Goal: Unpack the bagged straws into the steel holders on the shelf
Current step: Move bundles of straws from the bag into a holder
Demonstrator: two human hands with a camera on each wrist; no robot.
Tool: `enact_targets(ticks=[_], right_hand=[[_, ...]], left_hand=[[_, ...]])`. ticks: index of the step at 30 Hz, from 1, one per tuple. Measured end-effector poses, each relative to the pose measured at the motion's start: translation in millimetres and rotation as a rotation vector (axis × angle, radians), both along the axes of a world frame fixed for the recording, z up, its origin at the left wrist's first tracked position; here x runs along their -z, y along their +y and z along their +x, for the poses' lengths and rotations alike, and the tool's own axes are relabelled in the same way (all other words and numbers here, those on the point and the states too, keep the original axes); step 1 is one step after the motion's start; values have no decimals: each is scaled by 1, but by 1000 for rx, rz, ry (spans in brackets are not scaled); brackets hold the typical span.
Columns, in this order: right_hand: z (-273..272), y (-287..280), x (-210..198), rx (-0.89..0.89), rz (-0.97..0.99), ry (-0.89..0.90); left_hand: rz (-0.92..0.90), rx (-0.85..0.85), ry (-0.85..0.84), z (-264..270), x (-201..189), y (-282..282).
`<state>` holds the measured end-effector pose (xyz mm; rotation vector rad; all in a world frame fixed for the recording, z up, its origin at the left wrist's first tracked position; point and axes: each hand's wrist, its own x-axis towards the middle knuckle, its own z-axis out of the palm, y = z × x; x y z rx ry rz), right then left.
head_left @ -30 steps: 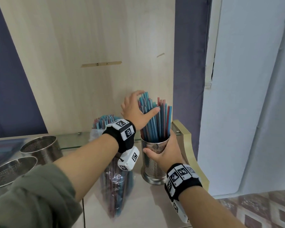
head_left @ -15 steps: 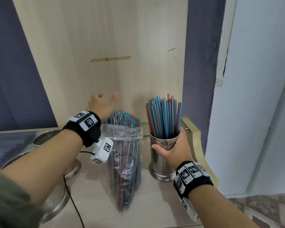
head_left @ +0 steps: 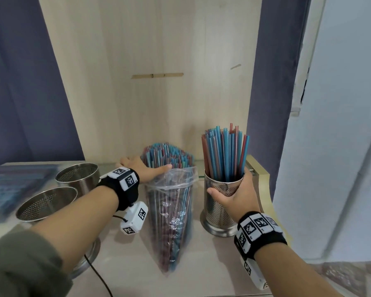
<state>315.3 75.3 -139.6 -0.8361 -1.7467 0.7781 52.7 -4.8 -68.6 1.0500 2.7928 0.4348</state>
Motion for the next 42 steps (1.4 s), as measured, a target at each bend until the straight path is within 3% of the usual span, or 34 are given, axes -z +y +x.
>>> enact_targets(ticks=[9, 13, 17, 42], right_hand=[[0, 1, 0, -5, 7, -5], [0, 1, 0, -12, -1, -13], [1, 1, -1, -12, -7, -13], [-1, 6, 5, -15, 34, -1]], left_hand=[[237, -84, -103, -5, 20, 12], [477, -115, -227, -36, 40, 30], [634, -72, -351, -18, 23, 15], [816, 86, -345, -9, -42, 18]])
